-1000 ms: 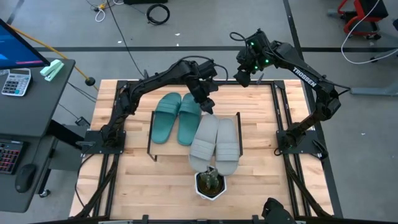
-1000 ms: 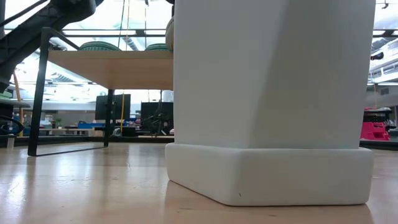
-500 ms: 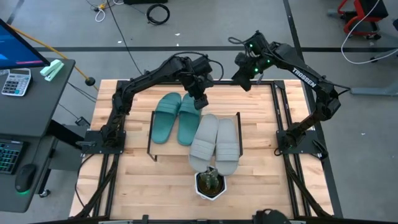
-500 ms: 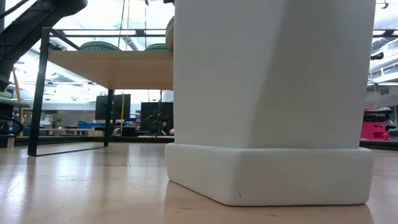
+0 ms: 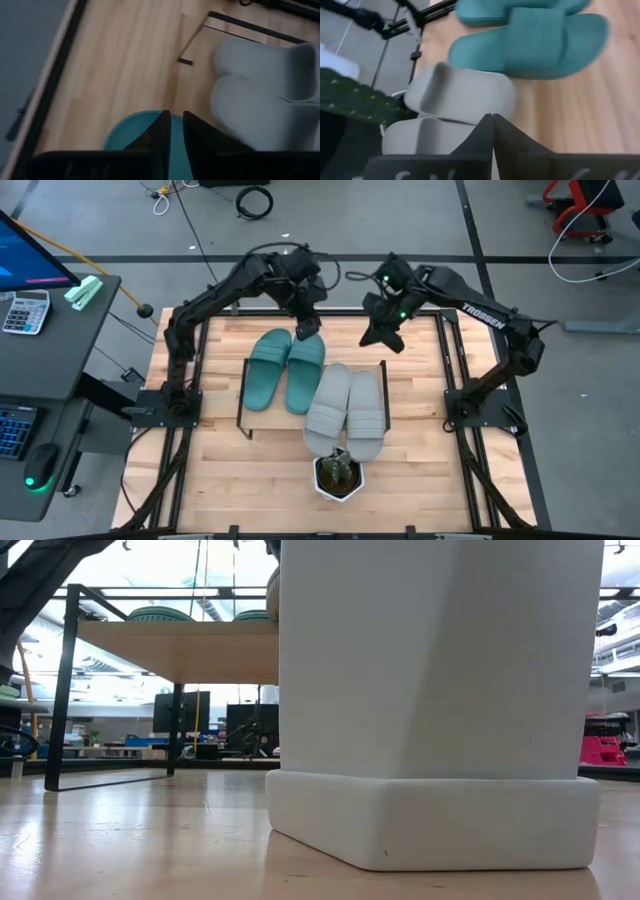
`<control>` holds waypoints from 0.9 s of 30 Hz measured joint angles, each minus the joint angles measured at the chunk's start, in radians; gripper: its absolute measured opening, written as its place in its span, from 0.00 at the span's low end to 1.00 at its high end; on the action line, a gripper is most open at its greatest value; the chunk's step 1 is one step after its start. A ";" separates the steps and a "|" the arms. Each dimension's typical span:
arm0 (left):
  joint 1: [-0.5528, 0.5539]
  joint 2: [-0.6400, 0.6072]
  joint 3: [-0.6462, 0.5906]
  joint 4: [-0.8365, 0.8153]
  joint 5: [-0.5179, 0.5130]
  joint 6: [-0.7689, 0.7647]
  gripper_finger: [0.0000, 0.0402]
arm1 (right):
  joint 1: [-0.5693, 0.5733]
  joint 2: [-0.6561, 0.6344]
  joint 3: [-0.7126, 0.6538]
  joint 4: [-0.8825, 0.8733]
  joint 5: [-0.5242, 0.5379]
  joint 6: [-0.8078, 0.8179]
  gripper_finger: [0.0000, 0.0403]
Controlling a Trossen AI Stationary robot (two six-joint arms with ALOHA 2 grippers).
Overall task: Pick and place slides into the shelf
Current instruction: Put the gray slipper on the shelf
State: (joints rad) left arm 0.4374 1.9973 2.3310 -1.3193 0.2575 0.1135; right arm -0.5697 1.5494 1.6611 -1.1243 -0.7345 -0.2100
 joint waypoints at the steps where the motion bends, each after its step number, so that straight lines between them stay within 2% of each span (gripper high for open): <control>1: 0.005 -0.007 0.000 0.001 -0.013 0.006 0.12 | 0.019 0.000 0.000 0.002 0.000 0.000 0.04; 6: 0.045 -0.041 0.000 0.001 -0.054 0.024 0.07 | 0.112 0.000 0.000 0.057 0.003 0.000 0.01; 12: 0.073 -0.087 0.000 -0.020 -0.061 0.038 0.03 | 0.186 0.037 0.000 0.147 0.064 0.021 0.01; 20: 0.054 -0.192 0.000 -0.056 -0.063 0.004 0.03 | 0.242 0.149 0.000 0.150 0.072 0.031 0.01; 27: 0.010 -0.274 0.000 -0.087 -0.073 -0.039 0.02 | 0.287 0.194 0.000 0.145 0.076 0.031 0.00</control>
State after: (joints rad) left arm 0.4471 1.7232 2.3310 -1.4066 0.1848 0.0748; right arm -0.2826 1.7430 1.6611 -0.9790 -0.6590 -0.1788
